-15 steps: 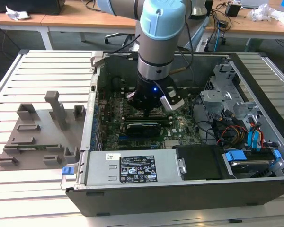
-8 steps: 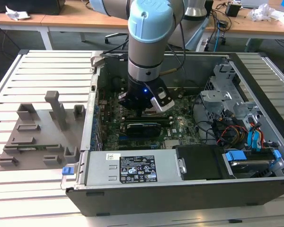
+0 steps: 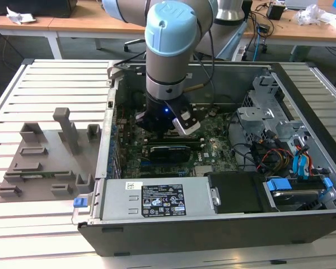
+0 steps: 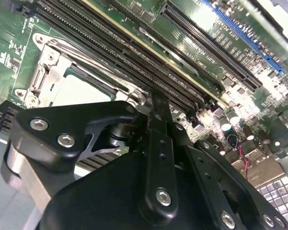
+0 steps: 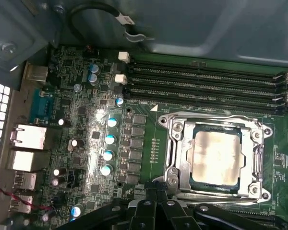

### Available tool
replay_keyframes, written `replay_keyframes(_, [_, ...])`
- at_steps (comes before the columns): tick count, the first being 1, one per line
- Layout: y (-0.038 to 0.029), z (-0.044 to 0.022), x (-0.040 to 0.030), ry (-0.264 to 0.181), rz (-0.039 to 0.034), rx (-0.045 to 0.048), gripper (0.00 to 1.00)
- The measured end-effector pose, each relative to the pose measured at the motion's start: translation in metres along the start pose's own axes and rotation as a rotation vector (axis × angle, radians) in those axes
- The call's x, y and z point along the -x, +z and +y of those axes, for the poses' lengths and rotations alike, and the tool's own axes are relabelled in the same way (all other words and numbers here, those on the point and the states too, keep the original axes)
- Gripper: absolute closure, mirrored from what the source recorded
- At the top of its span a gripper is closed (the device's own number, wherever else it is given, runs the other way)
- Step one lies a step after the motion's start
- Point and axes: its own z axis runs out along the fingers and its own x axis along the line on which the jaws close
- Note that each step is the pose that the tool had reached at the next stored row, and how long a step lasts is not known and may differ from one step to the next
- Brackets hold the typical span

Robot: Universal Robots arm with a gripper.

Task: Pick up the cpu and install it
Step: 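Install the second cpu locking lever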

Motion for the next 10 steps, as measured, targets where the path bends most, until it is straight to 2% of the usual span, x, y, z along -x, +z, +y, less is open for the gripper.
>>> replay_keyframes(4, [-0.0038, 0.0007, -0.0028, -0.001, -0.0073, -0.0010, 0.89])
replay_keyframes(6, [-0.0056, -0.0001, -0.0031, -0.001, -0.0085, 0.0003, 0.89])
replay_keyframes(8, [-0.0056, -0.0001, -0.0031, -0.002, -0.0090, 0.0073, 0.89])
replay_keyframes(9, [-0.0054, 0.0000, -0.0029, -0.003, -0.0094, 0.0169, 0.89])
replay_keyframes(10, [-0.0050, 0.0002, -0.0027, -0.003, -0.0093, 0.0209, 0.89])
